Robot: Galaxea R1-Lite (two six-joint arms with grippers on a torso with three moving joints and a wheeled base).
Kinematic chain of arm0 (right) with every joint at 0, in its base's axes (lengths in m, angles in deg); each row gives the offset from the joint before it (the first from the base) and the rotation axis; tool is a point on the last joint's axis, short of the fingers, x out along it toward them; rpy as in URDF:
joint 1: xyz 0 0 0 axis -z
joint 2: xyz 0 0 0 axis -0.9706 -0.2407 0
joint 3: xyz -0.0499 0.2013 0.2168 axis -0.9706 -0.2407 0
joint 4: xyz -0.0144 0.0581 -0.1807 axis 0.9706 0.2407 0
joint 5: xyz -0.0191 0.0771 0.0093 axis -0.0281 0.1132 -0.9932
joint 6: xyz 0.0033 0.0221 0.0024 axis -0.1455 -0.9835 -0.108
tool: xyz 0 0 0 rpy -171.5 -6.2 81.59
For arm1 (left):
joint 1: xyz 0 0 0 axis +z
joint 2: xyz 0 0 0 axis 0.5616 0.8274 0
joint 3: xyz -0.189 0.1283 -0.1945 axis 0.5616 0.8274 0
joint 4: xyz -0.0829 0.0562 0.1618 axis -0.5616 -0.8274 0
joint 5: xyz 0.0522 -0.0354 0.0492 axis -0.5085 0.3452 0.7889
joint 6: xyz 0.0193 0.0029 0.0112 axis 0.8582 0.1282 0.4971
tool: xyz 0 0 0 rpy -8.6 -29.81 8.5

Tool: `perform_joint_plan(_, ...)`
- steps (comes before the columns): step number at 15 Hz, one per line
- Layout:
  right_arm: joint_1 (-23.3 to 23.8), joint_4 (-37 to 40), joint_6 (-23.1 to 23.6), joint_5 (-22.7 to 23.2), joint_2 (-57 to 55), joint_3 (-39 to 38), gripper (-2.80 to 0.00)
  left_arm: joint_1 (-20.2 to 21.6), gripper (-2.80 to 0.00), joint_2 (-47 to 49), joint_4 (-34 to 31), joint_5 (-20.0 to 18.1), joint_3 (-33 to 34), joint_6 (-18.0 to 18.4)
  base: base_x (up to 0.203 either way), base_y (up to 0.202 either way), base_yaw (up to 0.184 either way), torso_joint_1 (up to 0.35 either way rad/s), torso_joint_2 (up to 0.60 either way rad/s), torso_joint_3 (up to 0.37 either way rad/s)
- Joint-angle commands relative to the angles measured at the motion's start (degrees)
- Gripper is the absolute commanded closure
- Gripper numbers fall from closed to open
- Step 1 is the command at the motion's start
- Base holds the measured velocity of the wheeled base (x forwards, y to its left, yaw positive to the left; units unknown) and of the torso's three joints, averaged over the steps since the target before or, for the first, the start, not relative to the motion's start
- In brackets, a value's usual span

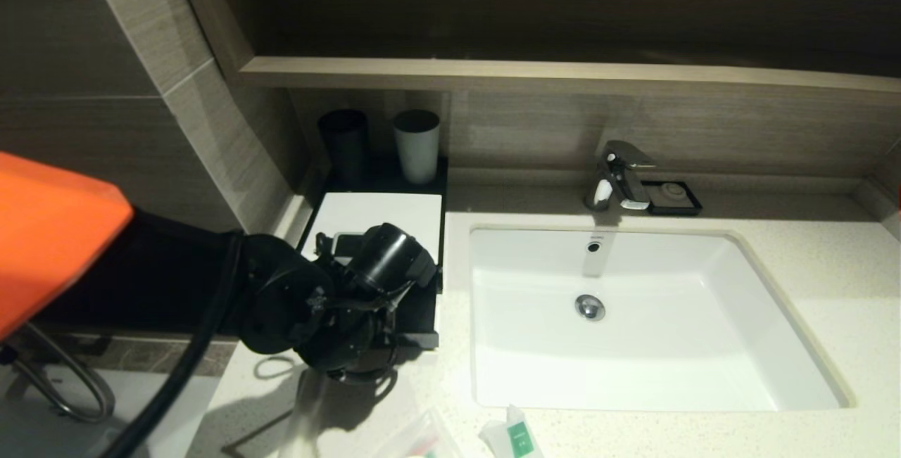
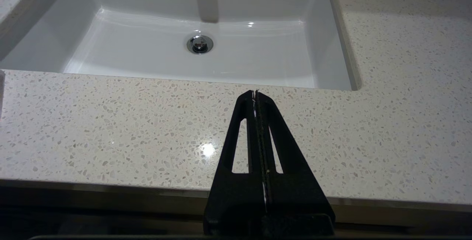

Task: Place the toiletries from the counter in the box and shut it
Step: Open the drawer

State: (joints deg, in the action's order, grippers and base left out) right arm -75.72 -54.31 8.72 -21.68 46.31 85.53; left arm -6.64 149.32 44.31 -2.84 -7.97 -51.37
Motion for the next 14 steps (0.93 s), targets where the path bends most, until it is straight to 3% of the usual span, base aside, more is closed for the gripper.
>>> perform_joint_plan(1, 0.0, 0.01, 0.05, 0.0, 0.04, -0.01, 0.0, -0.22, 0.0, -0.09, -0.35, 0.13, 0.01, -0.23, 0.0, 0.0, 0.0, 0.0, 0.0, 0.0)
perform_joint_plan(14, 0.0, 0.01, 0.05, 0.08, 0.03, -0.01, 0.0, -2.08, 0.0, -3.43, -5.3, -1.45, 0.89, -2.09, 0.0, 0.0, 0.0, 0.0, 0.0, 0.0)
